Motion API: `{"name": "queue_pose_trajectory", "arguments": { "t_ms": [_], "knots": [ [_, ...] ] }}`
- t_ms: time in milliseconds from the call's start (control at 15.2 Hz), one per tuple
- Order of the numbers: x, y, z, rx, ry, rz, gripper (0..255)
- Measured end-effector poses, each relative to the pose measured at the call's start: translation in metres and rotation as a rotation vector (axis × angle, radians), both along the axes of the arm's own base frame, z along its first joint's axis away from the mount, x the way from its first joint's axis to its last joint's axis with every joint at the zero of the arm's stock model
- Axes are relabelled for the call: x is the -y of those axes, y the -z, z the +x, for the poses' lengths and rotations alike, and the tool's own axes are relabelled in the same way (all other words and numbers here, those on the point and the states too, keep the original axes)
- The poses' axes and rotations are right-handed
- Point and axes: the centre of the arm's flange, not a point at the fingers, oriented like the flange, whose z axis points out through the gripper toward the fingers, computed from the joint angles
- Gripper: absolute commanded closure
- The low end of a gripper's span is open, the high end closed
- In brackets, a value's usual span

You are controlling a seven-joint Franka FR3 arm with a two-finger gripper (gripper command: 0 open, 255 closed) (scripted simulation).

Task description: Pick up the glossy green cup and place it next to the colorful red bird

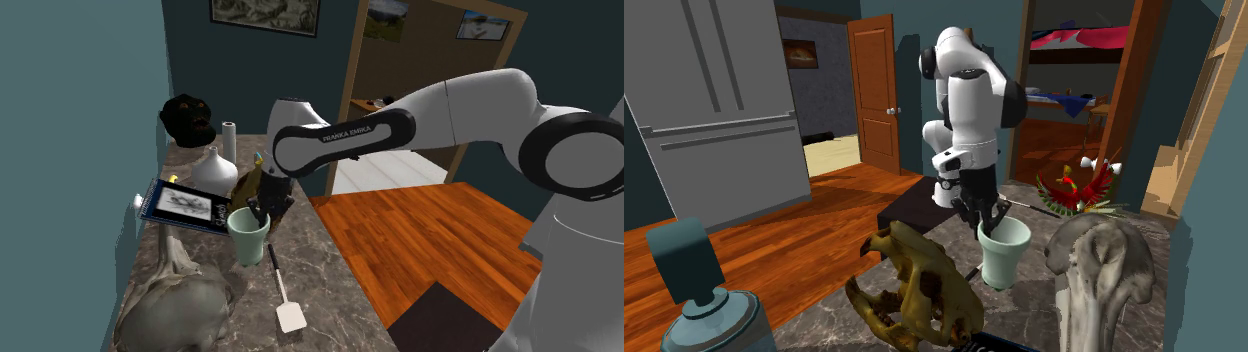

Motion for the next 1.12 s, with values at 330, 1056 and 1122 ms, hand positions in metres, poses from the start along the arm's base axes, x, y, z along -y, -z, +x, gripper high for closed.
{"name": "queue_pose_trajectory", "arguments": {
  "t_ms": [330,1056,1122],
  "knots": [
    [0.001,-0.026,0.0,0.0,0.0,0.0,255],
    [0.0,-0.084,0.0,0.0,0.0,0.0,255],
    [0.0,-0.09,0.001,0.0,0.0,0.0,255]
  ]
}}
